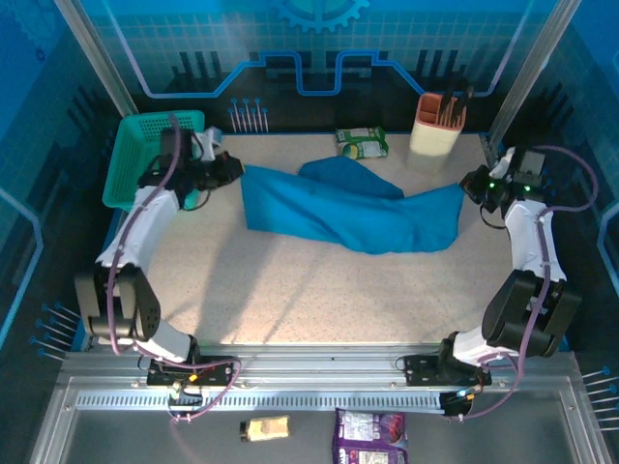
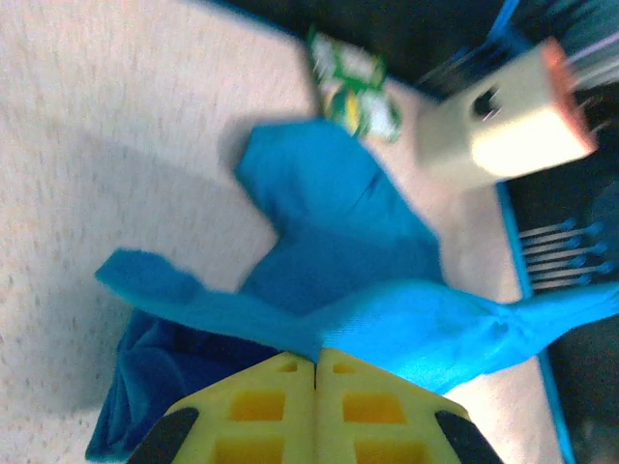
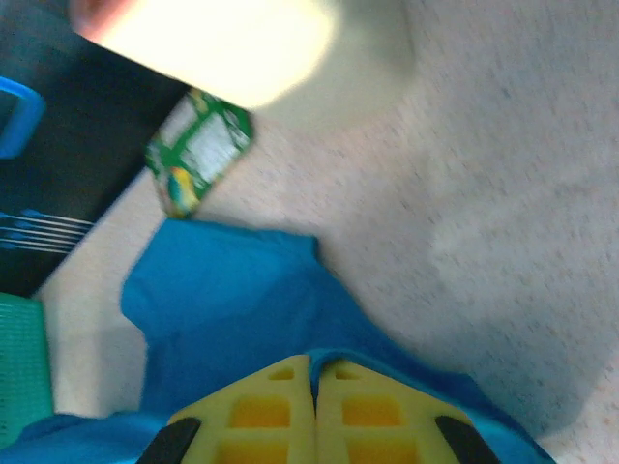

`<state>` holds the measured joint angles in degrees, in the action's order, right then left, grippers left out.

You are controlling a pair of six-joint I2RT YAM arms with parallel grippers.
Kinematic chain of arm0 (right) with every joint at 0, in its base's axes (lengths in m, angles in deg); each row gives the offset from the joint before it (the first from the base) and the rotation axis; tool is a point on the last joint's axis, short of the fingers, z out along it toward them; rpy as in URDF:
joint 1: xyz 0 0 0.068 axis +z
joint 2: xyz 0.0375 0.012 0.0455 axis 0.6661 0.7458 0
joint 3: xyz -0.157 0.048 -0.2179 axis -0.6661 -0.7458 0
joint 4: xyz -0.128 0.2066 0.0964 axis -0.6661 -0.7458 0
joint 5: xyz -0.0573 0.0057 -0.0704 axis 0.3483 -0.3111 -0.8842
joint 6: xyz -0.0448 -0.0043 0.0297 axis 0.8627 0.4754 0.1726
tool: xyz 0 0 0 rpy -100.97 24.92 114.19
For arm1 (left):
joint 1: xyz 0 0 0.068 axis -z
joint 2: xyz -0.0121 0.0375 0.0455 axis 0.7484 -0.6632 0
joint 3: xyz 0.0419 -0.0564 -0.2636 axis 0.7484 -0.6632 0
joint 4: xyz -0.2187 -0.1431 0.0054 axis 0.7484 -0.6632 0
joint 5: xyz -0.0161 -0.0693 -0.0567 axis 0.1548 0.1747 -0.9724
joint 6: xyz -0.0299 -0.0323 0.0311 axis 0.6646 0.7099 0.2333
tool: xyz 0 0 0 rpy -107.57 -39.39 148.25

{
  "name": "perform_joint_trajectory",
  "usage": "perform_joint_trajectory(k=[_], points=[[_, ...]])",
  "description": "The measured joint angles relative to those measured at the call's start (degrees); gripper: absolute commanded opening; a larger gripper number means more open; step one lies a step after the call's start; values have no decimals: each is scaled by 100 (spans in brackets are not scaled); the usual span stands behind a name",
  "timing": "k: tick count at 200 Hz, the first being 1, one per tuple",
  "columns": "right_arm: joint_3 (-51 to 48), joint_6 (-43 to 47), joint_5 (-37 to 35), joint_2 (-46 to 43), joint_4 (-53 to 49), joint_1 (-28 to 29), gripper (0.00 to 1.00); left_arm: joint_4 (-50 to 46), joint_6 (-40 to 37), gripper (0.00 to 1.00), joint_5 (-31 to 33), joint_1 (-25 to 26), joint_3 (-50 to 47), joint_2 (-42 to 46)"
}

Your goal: Fold the inside-out t-shirt

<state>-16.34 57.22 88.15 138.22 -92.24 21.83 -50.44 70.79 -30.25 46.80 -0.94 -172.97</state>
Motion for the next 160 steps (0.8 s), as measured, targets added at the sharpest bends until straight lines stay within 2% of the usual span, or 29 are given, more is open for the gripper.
perform_joint_trajectory(k=[36, 66, 122, 144, 160], points=[[634, -273, 146, -389, 31, 2, 0, 221, 483, 0, -79, -391, 546, 730], [1246, -496, 205, -560, -2, 0, 0, 514, 776, 0, -264, -428, 837, 1029], [3458, -686, -44, -892, -177, -79, 0, 960, 1263, 0, -522, -424, 271, 1075], [3613, -796, -57, -1325, 81, -39, 0, 813, 1344, 0, -546, -439, 372, 1067], [3429, -839, -50, -1561, 308, 127, 0, 501, 1335, 0, -544, -496, 1073, 1010]])
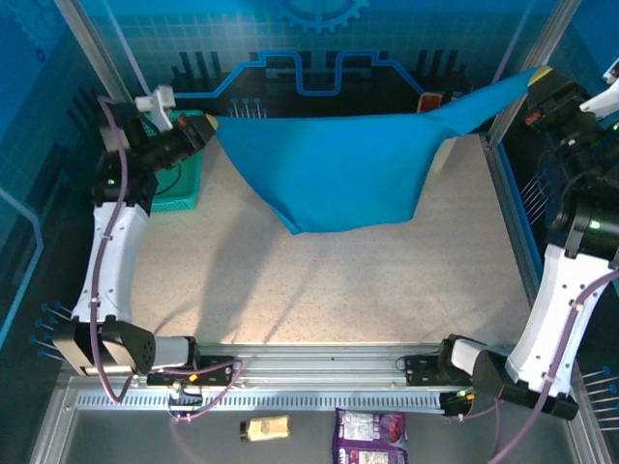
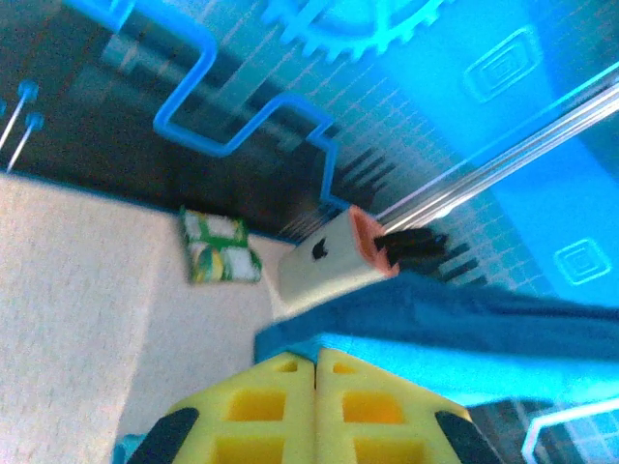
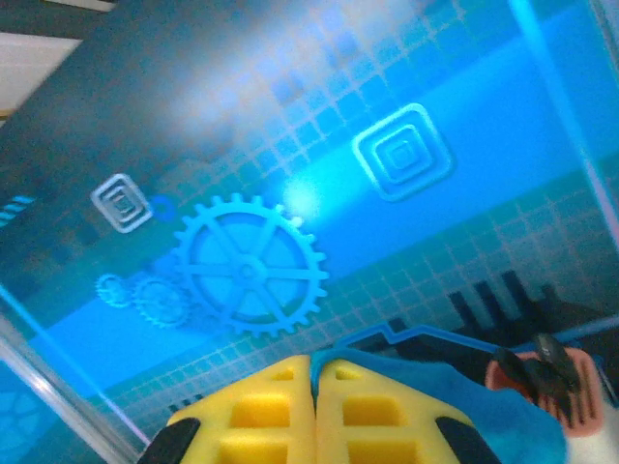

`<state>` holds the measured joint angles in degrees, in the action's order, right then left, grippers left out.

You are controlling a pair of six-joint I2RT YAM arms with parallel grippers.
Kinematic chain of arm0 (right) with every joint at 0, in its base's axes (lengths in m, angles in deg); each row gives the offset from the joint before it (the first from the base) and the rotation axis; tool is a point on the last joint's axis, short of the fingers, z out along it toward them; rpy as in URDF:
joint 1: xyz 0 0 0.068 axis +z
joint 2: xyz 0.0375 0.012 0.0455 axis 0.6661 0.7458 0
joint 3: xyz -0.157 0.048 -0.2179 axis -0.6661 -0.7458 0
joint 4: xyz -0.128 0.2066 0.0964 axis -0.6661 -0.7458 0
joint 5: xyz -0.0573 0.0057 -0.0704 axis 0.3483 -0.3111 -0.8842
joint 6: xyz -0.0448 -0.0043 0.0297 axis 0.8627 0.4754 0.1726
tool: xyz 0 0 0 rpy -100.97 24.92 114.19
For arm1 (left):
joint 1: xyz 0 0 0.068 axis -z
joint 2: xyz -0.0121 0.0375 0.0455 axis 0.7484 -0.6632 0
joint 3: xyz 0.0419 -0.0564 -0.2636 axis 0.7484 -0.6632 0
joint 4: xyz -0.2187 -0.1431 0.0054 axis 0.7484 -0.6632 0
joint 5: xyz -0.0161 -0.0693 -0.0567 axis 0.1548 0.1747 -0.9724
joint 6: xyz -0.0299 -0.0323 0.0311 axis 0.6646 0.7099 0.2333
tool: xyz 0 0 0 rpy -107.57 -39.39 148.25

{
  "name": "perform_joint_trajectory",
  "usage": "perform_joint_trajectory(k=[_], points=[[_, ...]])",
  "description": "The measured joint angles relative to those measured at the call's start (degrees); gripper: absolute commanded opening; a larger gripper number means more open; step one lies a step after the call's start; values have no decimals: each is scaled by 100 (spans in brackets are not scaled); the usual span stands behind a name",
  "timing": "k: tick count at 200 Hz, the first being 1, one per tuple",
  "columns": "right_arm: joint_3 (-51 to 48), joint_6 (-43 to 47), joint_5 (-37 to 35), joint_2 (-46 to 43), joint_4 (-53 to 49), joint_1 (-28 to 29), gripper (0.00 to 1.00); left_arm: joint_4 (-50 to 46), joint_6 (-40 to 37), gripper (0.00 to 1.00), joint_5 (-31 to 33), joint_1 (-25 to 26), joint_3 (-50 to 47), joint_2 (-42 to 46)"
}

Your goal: Fold the inside-out t-shirt

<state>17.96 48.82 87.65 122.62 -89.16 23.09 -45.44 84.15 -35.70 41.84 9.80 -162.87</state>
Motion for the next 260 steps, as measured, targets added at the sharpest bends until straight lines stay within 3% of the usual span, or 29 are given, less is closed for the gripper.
perform_joint_trajectory(k=[27, 41, 78, 119, 155, 260], points=[[-870, -129, 87, -37, 350, 326, 0, -260, -61, 0, 2, -79, 1954, -129], [-1368, -232, 136, 107, 358, 380, 0, -164, -57, 0, -22, -76, 2393, 35], [-1495, -192, 157, 472, -330, 192, 0, 227, -4, 0, -101, -76, 1204, 813], [-398, -103, 55, 131, -442, -164, 0, -85, 57, 0, -7, -79, -74, 494], [-179, -55, 33, -284, -365, -164, 0, -428, -17, 0, 188, -120, 254, 544], [737, 455, -424, -885, -723, -164, 0, -903, -468, 0, 680, -186, 1585, 1814]])
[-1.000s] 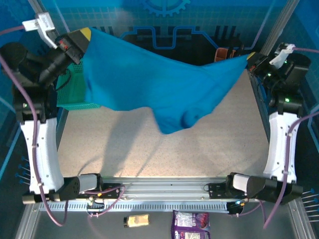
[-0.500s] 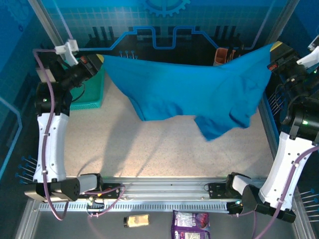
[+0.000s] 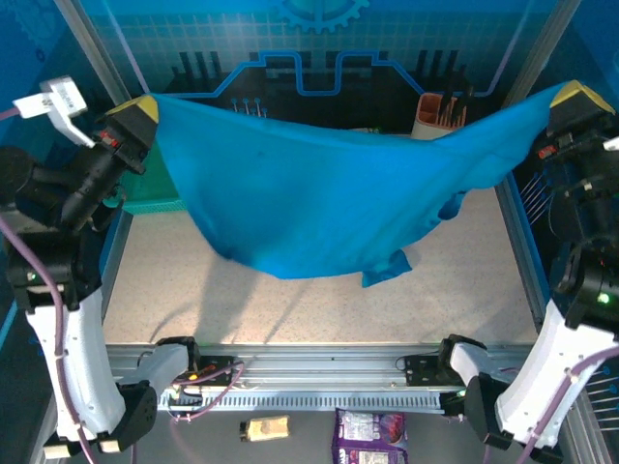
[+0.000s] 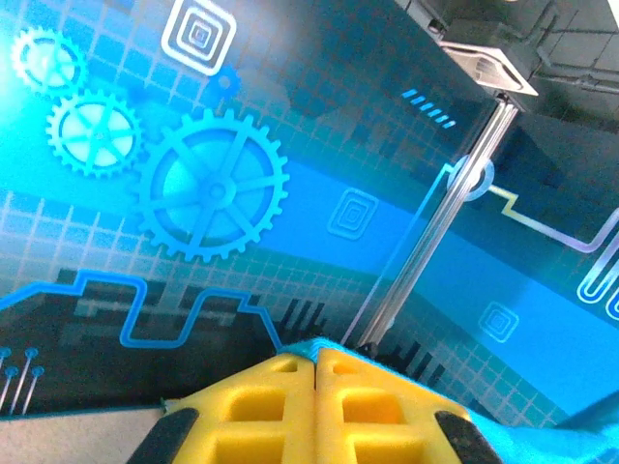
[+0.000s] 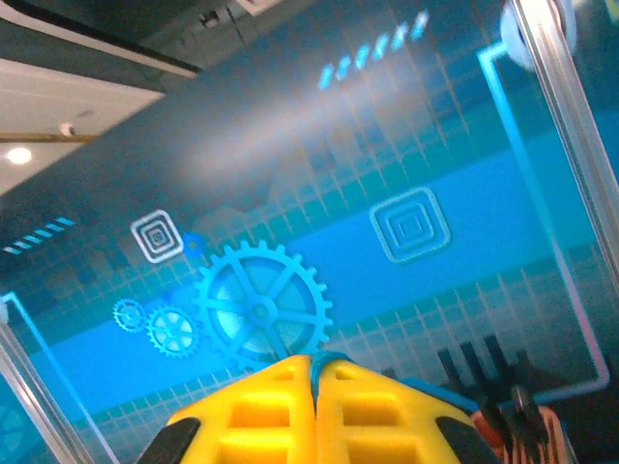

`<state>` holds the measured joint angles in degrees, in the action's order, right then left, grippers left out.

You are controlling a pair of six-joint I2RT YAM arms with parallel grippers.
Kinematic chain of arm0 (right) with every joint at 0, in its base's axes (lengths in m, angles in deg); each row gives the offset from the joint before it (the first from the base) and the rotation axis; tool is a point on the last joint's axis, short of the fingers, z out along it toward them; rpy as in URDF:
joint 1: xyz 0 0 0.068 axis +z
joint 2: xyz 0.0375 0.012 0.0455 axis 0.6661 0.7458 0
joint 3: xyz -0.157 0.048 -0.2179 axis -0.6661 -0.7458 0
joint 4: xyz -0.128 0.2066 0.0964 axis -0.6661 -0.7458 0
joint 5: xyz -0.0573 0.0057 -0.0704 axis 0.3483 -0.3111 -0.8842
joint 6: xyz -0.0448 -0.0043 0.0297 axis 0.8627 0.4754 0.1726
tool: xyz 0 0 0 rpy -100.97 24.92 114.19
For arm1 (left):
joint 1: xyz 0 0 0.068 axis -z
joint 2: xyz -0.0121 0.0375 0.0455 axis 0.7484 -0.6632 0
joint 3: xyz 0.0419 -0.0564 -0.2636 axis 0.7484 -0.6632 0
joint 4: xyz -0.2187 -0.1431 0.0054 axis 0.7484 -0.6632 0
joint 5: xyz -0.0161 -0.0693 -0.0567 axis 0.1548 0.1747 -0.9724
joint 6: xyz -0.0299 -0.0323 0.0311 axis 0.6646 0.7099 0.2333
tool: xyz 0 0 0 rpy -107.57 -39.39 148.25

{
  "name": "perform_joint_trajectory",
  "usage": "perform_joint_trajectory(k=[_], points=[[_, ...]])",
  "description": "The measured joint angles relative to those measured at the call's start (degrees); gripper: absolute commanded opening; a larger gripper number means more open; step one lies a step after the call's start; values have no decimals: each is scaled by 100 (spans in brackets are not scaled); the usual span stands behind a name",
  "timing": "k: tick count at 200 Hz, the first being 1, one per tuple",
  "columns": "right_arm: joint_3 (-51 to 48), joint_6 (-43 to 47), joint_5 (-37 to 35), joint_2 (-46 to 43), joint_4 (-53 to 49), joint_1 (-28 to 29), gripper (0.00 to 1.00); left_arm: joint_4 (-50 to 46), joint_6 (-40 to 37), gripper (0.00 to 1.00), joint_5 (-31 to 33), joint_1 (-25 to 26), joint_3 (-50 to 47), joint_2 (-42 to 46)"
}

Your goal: Fold the inside-out t-shirt

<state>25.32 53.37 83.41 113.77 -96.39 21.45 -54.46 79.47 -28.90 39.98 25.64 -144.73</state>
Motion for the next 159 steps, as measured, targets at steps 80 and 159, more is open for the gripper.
perform_joint_trajectory(k=[80, 159], points=[[221, -299, 297, 859, 424, 13, 0, 435, 140, 0, -24, 0, -345, -682], [675, -247, 11, 3445, 516, 1036, 0, 1366, 861, 0, -179, 0, -297, -3270]])
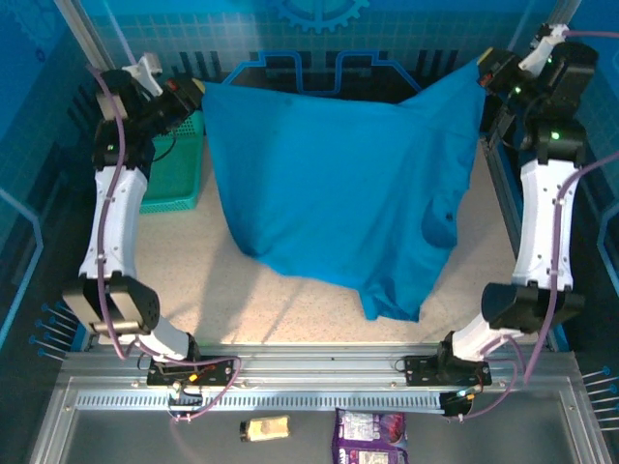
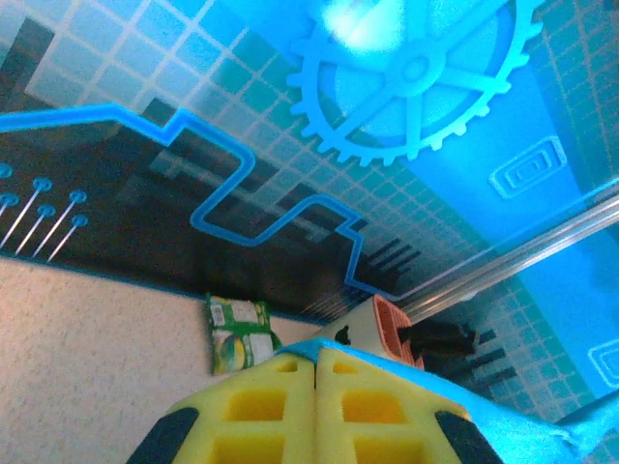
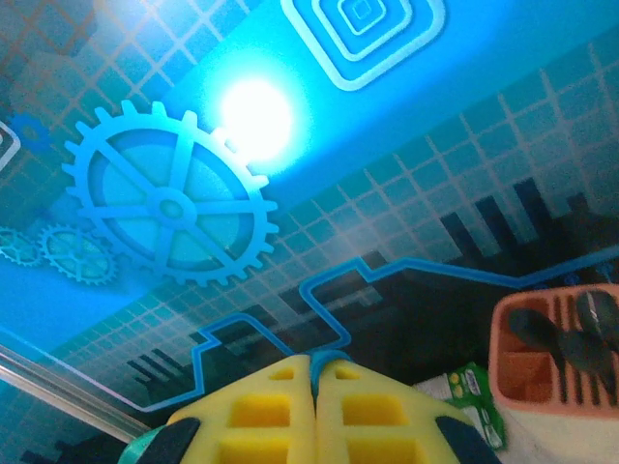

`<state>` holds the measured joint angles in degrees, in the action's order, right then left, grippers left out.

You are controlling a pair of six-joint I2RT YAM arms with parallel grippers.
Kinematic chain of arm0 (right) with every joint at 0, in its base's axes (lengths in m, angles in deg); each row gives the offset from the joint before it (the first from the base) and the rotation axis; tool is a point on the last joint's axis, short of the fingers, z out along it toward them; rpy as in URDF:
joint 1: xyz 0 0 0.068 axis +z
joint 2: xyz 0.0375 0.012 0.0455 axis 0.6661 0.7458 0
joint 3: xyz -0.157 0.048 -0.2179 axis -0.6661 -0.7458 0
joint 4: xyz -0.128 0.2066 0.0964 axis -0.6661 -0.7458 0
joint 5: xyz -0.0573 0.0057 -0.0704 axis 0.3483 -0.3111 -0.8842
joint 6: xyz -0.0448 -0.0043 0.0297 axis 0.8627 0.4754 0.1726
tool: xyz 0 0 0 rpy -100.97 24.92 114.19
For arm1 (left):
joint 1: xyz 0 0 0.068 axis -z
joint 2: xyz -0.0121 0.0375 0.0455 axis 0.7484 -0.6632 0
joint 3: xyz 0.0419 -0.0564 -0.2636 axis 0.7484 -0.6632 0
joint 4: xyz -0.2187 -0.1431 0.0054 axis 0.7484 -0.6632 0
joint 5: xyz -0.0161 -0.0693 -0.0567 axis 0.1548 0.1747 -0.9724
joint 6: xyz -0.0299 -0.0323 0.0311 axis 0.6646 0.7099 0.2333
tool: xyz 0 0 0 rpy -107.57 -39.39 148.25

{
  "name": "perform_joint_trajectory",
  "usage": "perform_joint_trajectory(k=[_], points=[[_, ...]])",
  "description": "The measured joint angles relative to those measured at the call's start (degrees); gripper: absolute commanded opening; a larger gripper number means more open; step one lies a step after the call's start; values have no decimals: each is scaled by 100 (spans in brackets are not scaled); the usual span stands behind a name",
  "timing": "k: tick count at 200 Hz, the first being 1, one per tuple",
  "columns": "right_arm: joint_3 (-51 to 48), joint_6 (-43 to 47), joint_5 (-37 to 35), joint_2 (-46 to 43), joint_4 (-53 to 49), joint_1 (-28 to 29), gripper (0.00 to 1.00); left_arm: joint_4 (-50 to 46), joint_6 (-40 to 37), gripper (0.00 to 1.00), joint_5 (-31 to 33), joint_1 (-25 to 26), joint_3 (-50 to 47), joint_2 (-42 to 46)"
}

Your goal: Fold the inside-out t-shirt

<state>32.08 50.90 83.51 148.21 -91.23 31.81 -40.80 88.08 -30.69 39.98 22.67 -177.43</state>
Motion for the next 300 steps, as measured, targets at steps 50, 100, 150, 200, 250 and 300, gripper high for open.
perform_joint_trajectory(k=[50, 100, 150, 200, 250, 300], points=[[2264, -52, -164, 748, -68, 140, 0, 190, 503, 0, -46, 0, 2531, -885], [933, -160, 48, -448, 323, 138, 0, 7, 455, 0, -258, -2, 3023, -586], [-3633, -238, 758, -2863, 271, 245, 0, -354, -96, 0, -238, -39, -1923, 1926], [-6896, -37, 793, -4002, -455, 520, 0, -881, -295, 0, 120, -59, -5921, 3279], [-8120, 149, -24, -4133, -1193, 518, 0, -1117, -33, 0, 415, -66, -7486, 3873], [-8491, -94, -680, -5010, -1893, 555, 0, -1427, 525, 2, 710, -63, -8050, 5174]])
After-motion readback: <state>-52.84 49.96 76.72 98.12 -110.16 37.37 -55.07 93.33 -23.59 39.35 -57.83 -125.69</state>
